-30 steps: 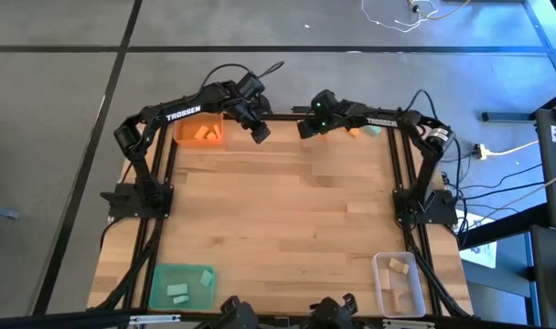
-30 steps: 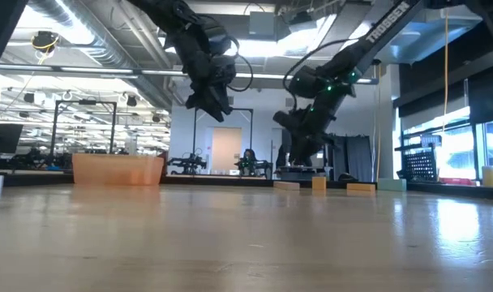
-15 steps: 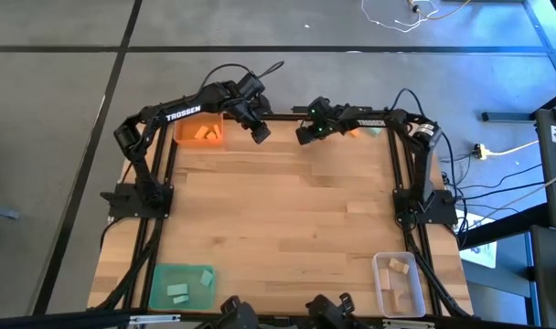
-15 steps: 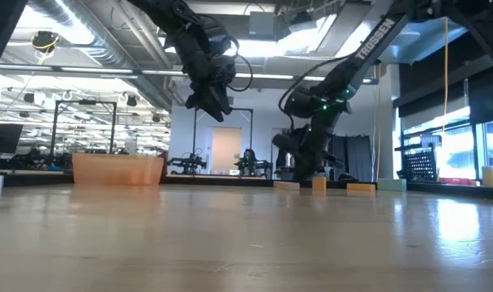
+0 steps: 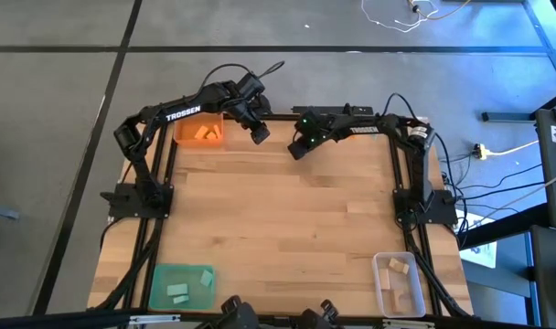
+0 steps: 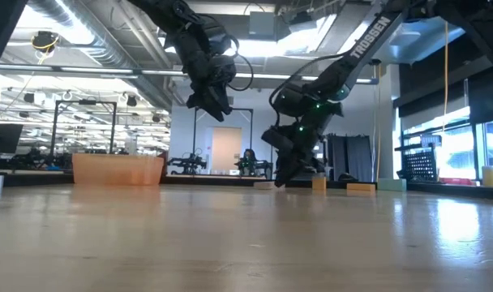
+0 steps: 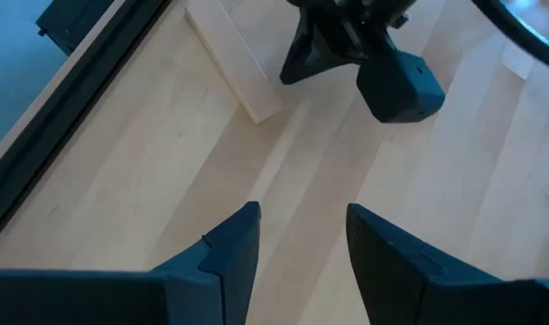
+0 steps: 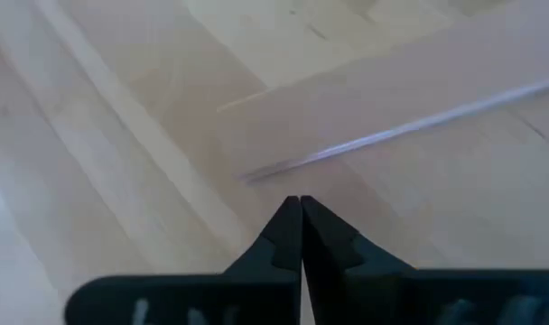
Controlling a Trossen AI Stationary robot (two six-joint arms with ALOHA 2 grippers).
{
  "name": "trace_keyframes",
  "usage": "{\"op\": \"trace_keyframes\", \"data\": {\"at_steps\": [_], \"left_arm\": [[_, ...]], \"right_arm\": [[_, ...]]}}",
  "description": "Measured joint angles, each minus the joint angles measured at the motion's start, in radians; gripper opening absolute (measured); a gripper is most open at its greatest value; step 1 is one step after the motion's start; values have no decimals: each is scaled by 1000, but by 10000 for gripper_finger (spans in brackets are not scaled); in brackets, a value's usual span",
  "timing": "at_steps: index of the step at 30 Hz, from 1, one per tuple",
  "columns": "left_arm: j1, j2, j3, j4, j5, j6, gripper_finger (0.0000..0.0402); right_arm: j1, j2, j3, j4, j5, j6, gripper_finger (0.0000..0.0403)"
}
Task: Sort & place blocks by color
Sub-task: Put the brown block into the transparent bin
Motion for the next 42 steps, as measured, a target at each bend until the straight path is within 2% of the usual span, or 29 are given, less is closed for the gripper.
{"op": "trace_keyframes", "data": {"at_steps": [7, 13, 15, 19, 27, 38, 42], "left_arm": [[0, 0, 0, 0, 0, 0, 157], [0, 0, 0, -2, 0, 7, 157], [0, 0, 0, -4, 0, 8, 157], [0, 0, 0, -5, 2, 8, 157], [0, 0, 0, -4, 3, 13, 157], [0, 0, 0, -4, 4, 17, 157], [0, 0, 0, -4, 4, 17, 157]], "right_arm": [[13, -39, 57, 2, 149, -49, 0], [-38, -15, 131, 1, 184, -99, 0], [-60, 3, 141, -2, 166, -99, 0], [-103, 22, 147, -20, 63, -62, 0], [-134, 76, 146, -38, 13, -75, 0], [-115, 91, 150, -80, -132, -110, 0], [-80, 91, 150, -134, -191, -179, 0]]}}
